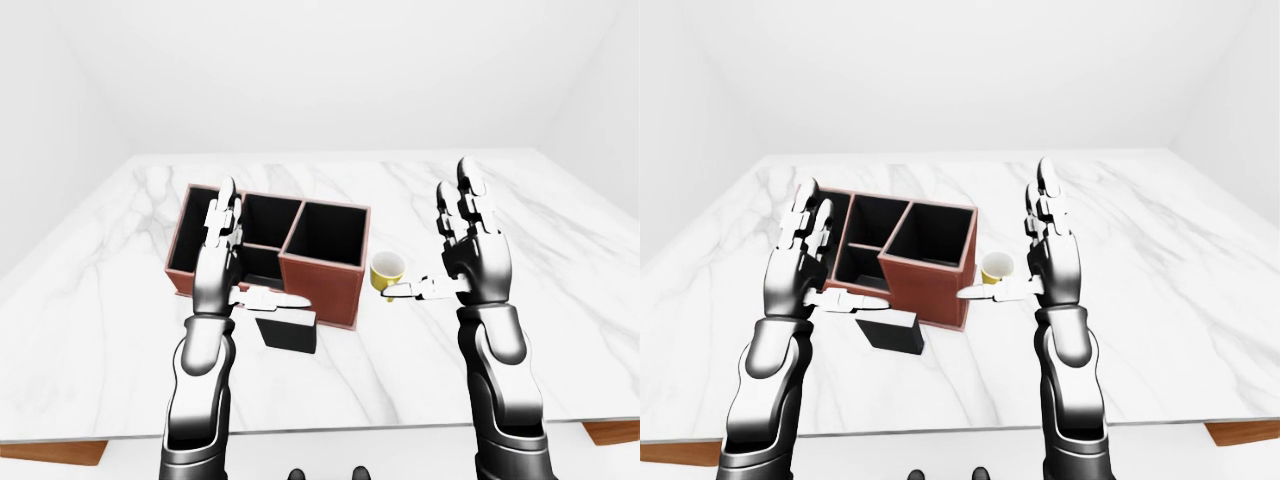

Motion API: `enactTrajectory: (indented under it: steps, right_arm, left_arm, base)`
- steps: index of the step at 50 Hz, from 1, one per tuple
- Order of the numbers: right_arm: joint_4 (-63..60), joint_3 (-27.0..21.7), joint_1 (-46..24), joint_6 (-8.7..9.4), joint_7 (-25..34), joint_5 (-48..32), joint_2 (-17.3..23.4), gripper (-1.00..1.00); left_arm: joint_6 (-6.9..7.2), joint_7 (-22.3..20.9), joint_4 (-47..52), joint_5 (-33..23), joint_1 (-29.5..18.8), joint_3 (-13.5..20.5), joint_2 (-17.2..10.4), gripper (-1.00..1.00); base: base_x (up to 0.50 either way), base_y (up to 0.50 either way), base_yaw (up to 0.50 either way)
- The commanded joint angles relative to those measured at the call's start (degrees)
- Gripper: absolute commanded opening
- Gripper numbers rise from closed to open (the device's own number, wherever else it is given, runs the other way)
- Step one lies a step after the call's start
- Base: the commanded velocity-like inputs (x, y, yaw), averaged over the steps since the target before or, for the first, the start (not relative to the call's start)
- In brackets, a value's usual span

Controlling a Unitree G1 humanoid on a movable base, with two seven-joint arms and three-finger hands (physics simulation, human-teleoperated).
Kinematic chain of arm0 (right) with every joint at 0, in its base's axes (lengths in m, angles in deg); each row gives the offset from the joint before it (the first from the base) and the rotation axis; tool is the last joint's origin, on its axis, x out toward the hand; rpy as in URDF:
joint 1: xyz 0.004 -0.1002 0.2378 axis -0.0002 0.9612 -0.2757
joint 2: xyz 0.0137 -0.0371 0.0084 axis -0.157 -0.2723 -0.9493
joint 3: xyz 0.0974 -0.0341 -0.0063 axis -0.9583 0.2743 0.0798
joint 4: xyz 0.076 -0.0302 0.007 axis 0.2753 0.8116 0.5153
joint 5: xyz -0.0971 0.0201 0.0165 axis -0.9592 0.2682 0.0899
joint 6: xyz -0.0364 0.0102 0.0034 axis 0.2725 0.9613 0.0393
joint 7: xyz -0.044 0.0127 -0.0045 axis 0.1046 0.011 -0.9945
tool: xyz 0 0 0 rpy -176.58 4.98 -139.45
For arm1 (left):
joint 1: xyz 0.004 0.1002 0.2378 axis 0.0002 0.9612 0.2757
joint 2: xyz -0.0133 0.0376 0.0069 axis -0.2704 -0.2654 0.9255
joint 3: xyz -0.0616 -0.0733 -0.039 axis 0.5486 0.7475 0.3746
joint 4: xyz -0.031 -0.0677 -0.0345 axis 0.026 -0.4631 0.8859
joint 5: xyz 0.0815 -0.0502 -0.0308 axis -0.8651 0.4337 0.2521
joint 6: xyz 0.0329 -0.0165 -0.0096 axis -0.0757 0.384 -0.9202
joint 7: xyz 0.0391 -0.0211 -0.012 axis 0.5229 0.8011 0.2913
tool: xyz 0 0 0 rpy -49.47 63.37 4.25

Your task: Pick up the book and place it in the right compartment of the caddy.

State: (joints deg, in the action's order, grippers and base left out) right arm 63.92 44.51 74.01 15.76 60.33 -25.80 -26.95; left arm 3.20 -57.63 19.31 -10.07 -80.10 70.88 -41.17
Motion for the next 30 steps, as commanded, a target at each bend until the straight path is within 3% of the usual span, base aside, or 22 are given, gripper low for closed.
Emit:
enactTrajectory:
  steps: [1, 14, 26, 28, 29, 30]
  right_arm:
    - [-0.31, 0.2, 0.31, 0.0, 0.24, -0.2, 0.0, 1.0]
    - [-0.43, -0.11, 0.55, 0.0, 0.22, -0.18, -0.06, 1.0]
    - [-0.88, -0.39, 1.1, 0.0, 0.37, -0.08, -0.02, 1.0]
    - [-0.87, -0.42, 1.13, 0.0, 0.4, -0.08, 0.01, 1.0]
    - [-0.86, -0.42, 1.13, 0.0, 0.4, -0.08, 0.01, 1.0]
    - [-0.83, -0.41, 1.17, 0.0, 0.43, -0.08, 0.01, 1.0]
  left_arm:
    - [0.0, -0.1, -0.07, 0.05, 0.11, 0.07, -0.03, 1.0]
    - [0.0, -0.64, -0.57, -2.57, 1.36, -0.85, -0.39, 1.0]
    - [0.0, -3.18, -5.53, -19.12, 2.33, -1.58, -2.49, 1.0]
    - [-0.69, -3.42, -6.57, -21.64, 2.28, -1.35, -2.79, 1.0]
    - [-1.56, -3.41, -6.87, -22.55, 2.27, -1.13, -2.75, 1.0]
    - [-3.31, -3.03, -7.55, -24.33, 2.25, -1.01, -3.22, 1.0]
  base:
    - [0.0, 0.0, 0.0]
    - [0.0, 0.0, 0.0]
    - [0.0, 0.0, 0.0]
    - [0.0, 0.0, 0.0]
    - [0.0, 0.0, 0.0]
    - [0.0, 0.0, 0.0]
